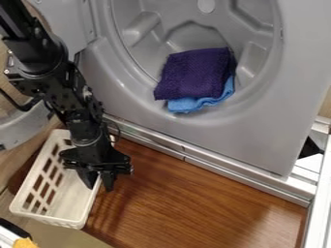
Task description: Move the white basket to the right side
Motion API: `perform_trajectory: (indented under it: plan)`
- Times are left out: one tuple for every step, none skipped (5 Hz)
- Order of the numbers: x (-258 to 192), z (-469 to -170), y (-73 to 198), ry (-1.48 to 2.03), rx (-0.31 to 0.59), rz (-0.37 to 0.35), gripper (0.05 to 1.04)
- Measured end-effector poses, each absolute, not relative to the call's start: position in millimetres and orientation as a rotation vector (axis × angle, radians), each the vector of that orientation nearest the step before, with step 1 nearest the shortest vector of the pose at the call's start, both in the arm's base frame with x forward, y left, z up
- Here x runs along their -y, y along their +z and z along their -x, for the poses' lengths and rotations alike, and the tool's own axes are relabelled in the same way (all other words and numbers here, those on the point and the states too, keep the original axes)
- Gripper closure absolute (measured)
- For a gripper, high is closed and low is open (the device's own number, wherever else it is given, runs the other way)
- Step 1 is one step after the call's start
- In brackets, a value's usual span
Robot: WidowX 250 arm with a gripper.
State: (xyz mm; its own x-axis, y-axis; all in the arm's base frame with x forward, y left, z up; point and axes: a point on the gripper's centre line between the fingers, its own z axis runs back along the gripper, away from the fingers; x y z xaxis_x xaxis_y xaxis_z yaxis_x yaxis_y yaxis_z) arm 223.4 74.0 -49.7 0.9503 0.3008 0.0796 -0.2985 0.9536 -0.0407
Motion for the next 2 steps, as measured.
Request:
perform_trajectory:
  plan:
    - [-71.2, -223.0, -48.5, 0.292, 0.090, 0.014, 0.886]
    - [-71.0, -221.8, -46.9, 0.295, 0.083, 0.017, 0.946]
